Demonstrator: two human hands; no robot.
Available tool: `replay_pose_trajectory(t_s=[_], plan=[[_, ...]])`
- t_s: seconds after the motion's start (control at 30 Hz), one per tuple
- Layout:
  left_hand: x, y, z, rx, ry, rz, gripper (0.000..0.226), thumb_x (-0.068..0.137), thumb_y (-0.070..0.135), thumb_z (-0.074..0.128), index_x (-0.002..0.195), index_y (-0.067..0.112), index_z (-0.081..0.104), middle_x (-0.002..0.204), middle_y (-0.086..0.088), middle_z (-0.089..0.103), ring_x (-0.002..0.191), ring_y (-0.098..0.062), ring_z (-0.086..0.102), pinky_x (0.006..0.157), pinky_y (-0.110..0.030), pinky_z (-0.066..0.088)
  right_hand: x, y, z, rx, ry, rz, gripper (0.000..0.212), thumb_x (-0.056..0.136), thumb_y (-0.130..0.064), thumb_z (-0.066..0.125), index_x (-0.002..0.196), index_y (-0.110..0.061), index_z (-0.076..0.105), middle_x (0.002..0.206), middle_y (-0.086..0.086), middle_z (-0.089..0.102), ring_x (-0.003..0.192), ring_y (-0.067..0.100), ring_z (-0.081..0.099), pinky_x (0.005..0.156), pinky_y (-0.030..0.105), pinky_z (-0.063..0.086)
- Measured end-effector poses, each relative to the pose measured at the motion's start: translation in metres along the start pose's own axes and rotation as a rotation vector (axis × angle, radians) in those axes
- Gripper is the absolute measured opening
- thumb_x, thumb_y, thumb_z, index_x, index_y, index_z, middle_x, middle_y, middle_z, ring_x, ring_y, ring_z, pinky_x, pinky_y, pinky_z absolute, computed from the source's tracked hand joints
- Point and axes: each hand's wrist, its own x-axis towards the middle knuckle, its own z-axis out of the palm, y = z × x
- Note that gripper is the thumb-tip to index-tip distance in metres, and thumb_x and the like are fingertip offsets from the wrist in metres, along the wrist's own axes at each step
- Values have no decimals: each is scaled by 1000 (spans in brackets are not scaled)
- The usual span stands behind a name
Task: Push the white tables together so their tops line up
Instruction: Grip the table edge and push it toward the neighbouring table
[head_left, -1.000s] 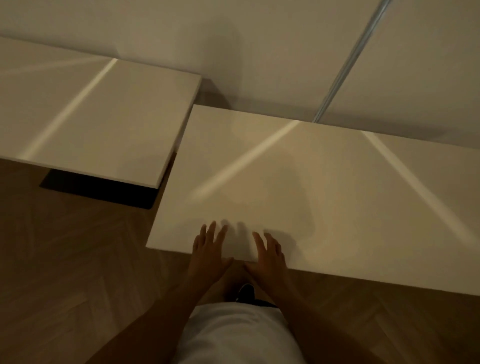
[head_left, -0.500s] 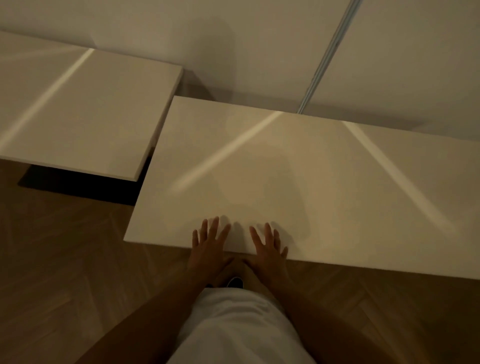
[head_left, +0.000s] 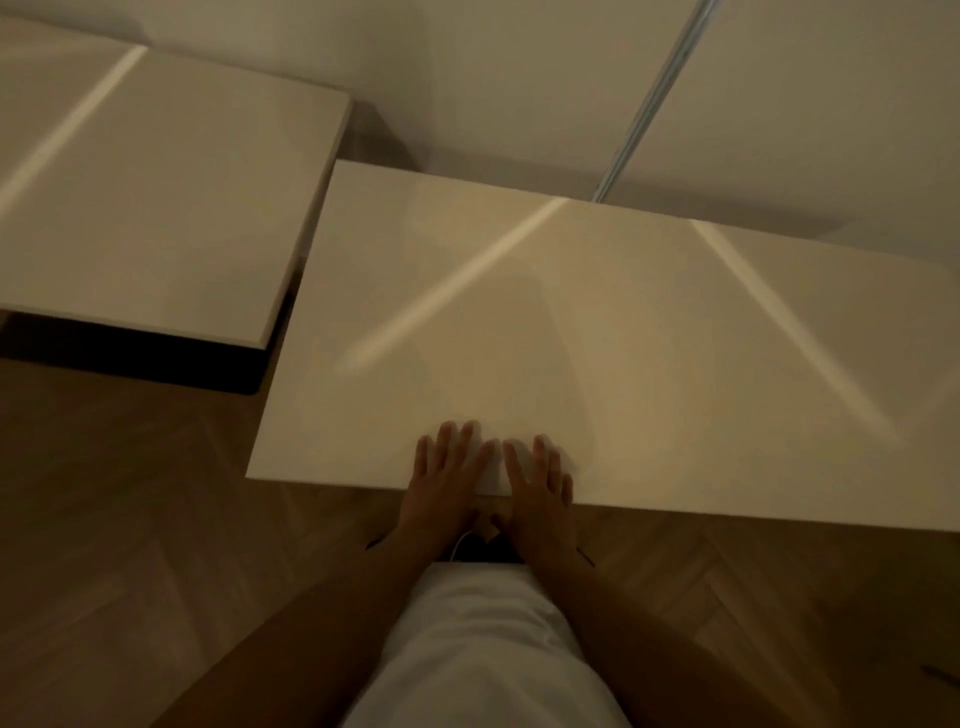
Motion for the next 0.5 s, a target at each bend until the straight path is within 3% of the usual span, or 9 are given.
replay_pose_trajectory(t_s=[0.07,0.2,0.3,0.4,0.5], plan=[[2,3,-1,16,14,15,91,89,56,50,160,25,2,166,-11,-11,149,-42,-14,120,-62,2,3,2,8,-5,45,9,94,85,-54,62,157,-31,7,164,13,3,150,36,4,114,57,28],[24,2,4,62,-12,4,110,72,35,76,160,21,12,167,-15,3,151,-44,-3,119,-63,6,25,16,2,-18,52,-65,104,77,-53,67,157,-28,5,165,14,-3,151,36,-5,118,56,16],[36,7,9,106,-14,-10,119,65,29,78,160,18,8,167,-16,1,151,-45,-3,118,-66,8,39,25,1,-71,14,-47,121,69,-54,76,157,-28,-4,164,15,-7,150,38,-8,118,56,8],[42,18,10,115,-7,9,121,66,37,77,159,12,3,167,-15,1,151,-45,-3,116,-69,12,47,30,6,-112,43,-30,121,65,-49,78,158,-24,3,164,17,2,150,42,2,117,60,15],[48,16,12,133,13,18,124,61,43,77,159,11,8,166,-16,5,151,-46,3,113,-73,13,51,36,6,-127,85,-66,116,66,-54,72,158,-24,7,165,16,3,150,41,0,117,63,11]])
